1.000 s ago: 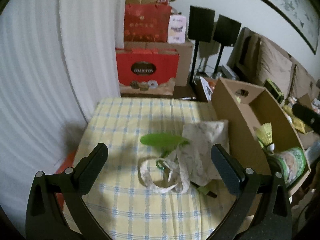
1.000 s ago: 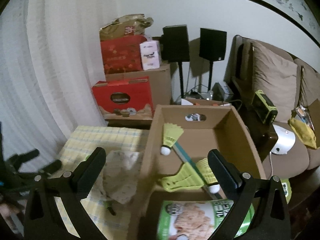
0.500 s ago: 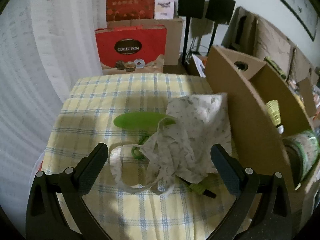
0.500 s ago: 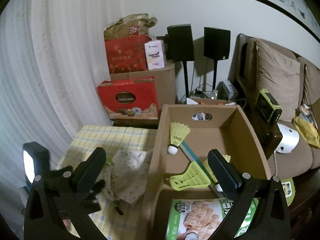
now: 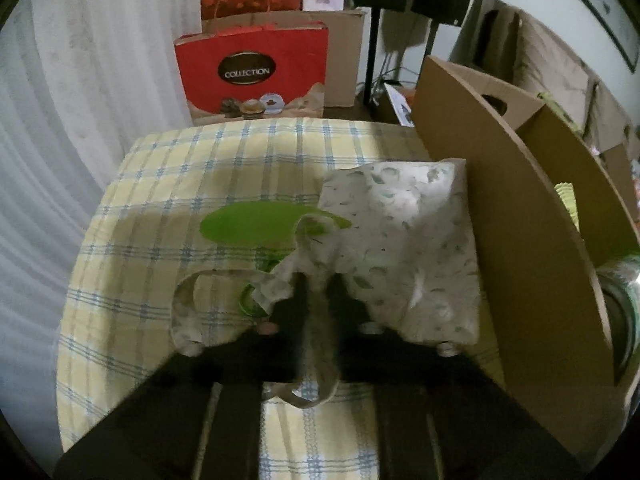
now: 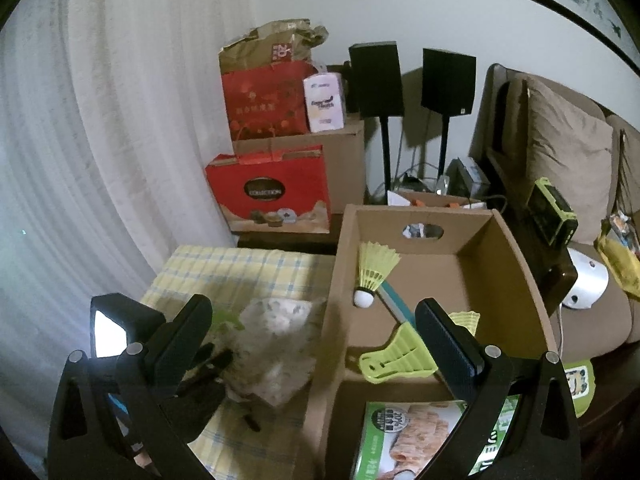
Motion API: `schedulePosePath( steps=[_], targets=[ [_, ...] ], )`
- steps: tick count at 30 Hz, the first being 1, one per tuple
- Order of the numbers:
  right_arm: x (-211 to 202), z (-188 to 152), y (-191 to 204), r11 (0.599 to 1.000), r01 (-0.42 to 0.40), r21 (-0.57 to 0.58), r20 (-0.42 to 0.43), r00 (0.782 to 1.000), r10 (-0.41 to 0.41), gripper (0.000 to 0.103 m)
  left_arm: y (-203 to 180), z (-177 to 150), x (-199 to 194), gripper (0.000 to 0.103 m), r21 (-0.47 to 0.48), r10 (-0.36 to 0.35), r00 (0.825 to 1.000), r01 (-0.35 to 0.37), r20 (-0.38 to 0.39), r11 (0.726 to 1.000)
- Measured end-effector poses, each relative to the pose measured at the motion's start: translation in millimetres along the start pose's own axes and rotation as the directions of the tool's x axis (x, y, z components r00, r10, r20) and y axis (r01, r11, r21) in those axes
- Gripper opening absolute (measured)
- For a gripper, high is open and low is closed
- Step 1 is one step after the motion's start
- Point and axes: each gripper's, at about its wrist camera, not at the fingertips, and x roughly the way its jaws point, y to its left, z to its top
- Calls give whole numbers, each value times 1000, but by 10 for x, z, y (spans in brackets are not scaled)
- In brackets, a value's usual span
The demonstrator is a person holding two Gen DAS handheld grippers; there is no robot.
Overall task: Organize objects
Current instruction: 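Grasp the strap of the white cloth bag with the left gripper and lift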
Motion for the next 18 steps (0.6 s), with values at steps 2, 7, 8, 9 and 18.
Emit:
schedulePosePath(
  steps=[2, 7, 8, 9, 18],
  targets=[
    [22, -16, 12, 1000, 1, -4, -7, 1000, -1, 102, 25, 15, -24, 3, -14, -21, 1000, 21, 5, 1000],
    [64, -22, 7, 1000, 11, -10, -21, 1000, -11, 102, 158, 104, -291, 3, -52, -52, 996, 55, 70, 997],
    [64, -23, 5, 1000, 12, -9, -20, 1000, -12, 102, 193, 137, -373, 3, -59, -57, 995, 62, 88, 996],
    [61, -21, 4, 1000, 12, -8, -19, 1000, -12, 102, 233, 182, -467, 2, -64, -60, 992, 68, 109, 996],
    [33, -18, 70, 1000, -2, -23, -18, 1000, 2, 102, 711, 525, -1392, 2, -138, -51, 954, 96, 294, 986]
  ],
)
